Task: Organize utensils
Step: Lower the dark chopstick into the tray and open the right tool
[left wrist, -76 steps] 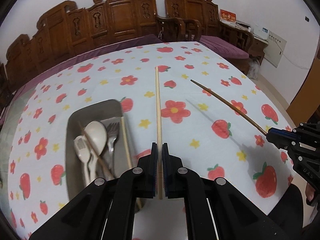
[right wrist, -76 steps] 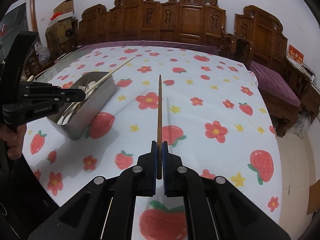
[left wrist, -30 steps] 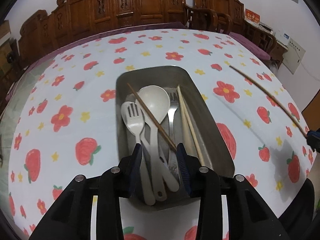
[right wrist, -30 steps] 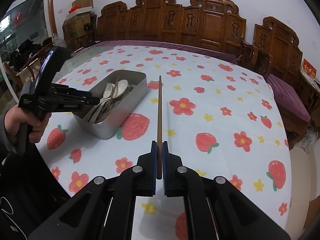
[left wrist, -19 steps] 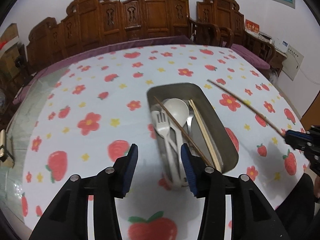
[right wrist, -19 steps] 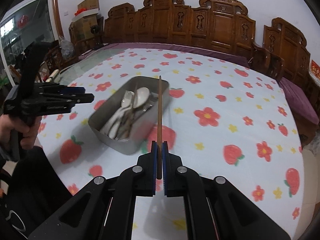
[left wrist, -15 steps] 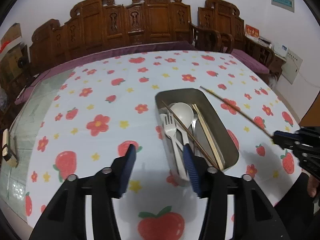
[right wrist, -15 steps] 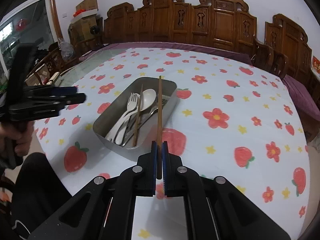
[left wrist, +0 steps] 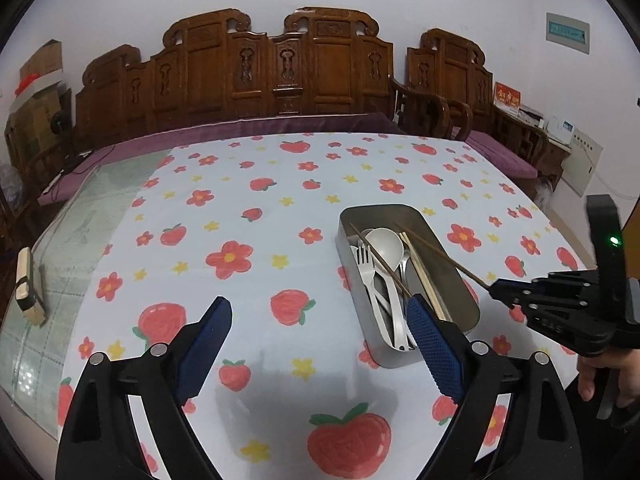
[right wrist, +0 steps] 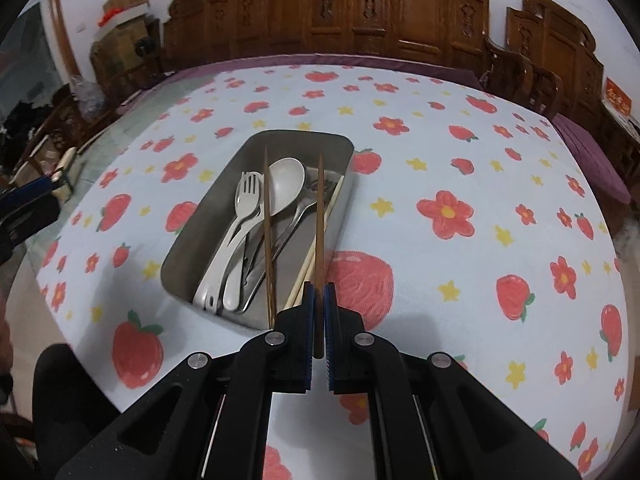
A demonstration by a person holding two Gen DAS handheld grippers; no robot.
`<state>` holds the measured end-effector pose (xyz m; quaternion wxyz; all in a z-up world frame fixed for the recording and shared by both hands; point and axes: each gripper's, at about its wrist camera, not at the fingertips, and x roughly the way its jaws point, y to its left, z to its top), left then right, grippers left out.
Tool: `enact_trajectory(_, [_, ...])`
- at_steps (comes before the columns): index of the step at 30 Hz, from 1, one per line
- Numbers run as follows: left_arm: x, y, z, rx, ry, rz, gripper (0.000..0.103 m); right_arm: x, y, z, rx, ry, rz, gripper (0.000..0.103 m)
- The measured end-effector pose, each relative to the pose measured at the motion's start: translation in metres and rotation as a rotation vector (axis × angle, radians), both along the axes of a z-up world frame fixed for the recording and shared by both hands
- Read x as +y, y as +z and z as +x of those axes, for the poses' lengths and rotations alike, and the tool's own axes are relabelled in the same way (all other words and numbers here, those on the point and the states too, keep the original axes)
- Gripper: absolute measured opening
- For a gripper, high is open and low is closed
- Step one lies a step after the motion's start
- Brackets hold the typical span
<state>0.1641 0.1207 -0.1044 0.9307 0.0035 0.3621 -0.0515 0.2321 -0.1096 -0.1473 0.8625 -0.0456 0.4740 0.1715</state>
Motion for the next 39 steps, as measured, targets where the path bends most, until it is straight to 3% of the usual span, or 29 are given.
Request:
enact_trajectory(7, [0.001,0.003,-0.005,-0.02,-0.015,-0.007,0.085,0.021,-0.008,0.021,0.036,-0.066,-0.003,0.006])
enact_trajectory(14, [0.004,0.007,-0.007,-0.026,-0.011,-0.025,0.085,0.043,-0.005,0.02,0.01,-0.037,-0.035,0.006])
enact_trajectory(22, [0.012,0.007,-0.007,-0.022,0.007,-0.048,0.086,0.057,-0.008,0.016,0.017,0.042,0.012,0.007])
enact_trajectory(37, [0.004,0.014,-0.014,-0.053,0.01,-0.038,0.089,0.007,0.041,-0.005,-0.128,0.051,0.081,0.007])
enact_trajectory(39, [-0.002,0.017,-0.018,-0.063,0.012,-0.045,0.093,-0.003,0.046,-0.012,-0.142,0.046,0.084,0.016])
